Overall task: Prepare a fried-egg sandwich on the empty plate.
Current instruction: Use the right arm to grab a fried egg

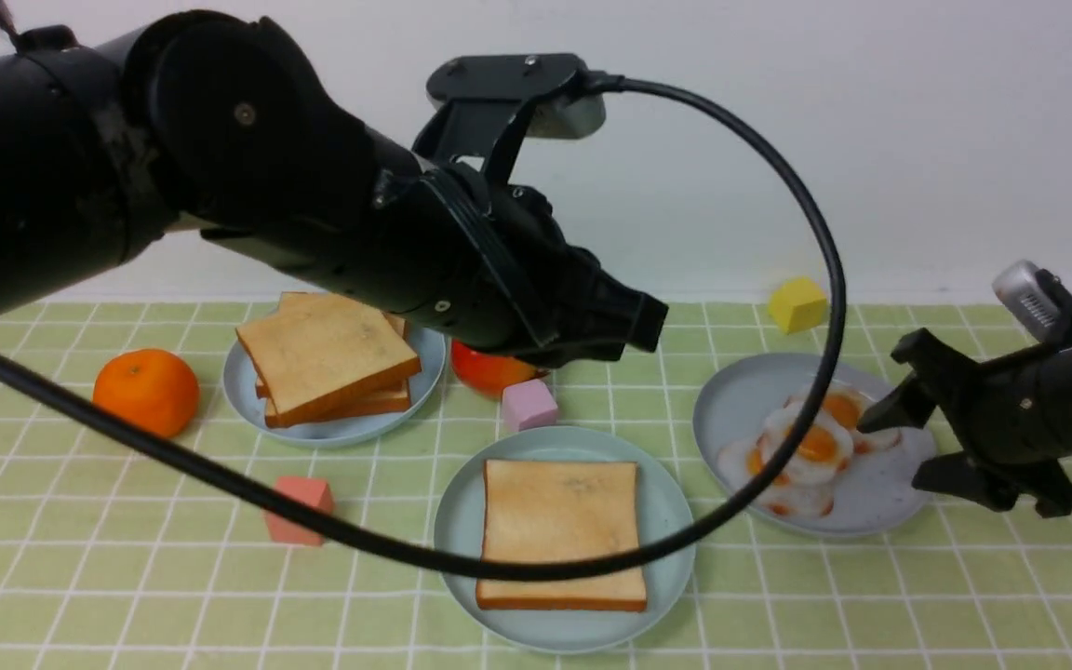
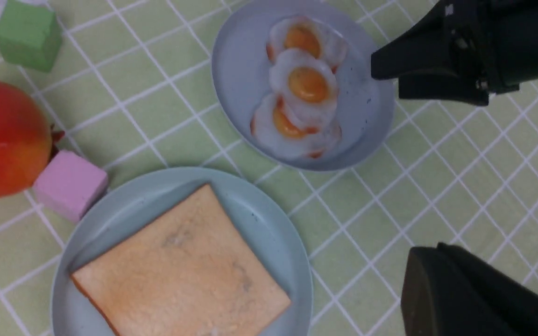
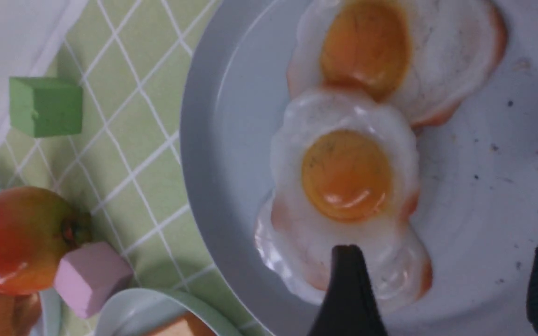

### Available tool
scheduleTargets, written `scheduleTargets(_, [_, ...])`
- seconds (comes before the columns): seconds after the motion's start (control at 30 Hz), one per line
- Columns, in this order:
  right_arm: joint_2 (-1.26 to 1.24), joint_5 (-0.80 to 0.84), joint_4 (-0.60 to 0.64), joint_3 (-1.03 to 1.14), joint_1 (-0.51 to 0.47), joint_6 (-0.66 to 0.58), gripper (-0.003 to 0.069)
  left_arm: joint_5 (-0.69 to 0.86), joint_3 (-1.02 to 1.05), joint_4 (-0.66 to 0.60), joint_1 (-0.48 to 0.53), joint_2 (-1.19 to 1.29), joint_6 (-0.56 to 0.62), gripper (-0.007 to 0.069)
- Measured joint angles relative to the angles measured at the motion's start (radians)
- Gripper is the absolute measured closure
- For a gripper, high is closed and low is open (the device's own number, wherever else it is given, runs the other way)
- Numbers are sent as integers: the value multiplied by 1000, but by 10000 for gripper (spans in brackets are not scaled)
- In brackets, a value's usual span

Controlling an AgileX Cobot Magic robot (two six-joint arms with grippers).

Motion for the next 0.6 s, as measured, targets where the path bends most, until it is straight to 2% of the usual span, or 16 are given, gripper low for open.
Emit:
scheduleTargets(0.13, [78, 16, 264, -1, -18, -235, 175, -15, 0, -1, 0, 5, 0, 638])
scheduleTargets(0.17, [81, 19, 276, -1, -18, -247, 176, -16, 0, -1, 0, 6, 0, 638])
scheduleTargets(0.23, [118, 30, 427, -2, -18, -393, 187, -16, 1, 0, 1, 11, 0, 638])
scheduleTargets(0.3, [141, 34, 516, -4, -18, -480, 192, -16, 1, 0, 1, 14, 0, 638])
scheduleTargets(0.43, [181, 34, 593, -5, -18, -591, 194, -3, 1, 2, 1, 25, 0, 638])
scheduleTargets(0.6, [197, 45, 618, -8, -18, -613, 195, 7, 1, 6, 1, 31, 0, 638])
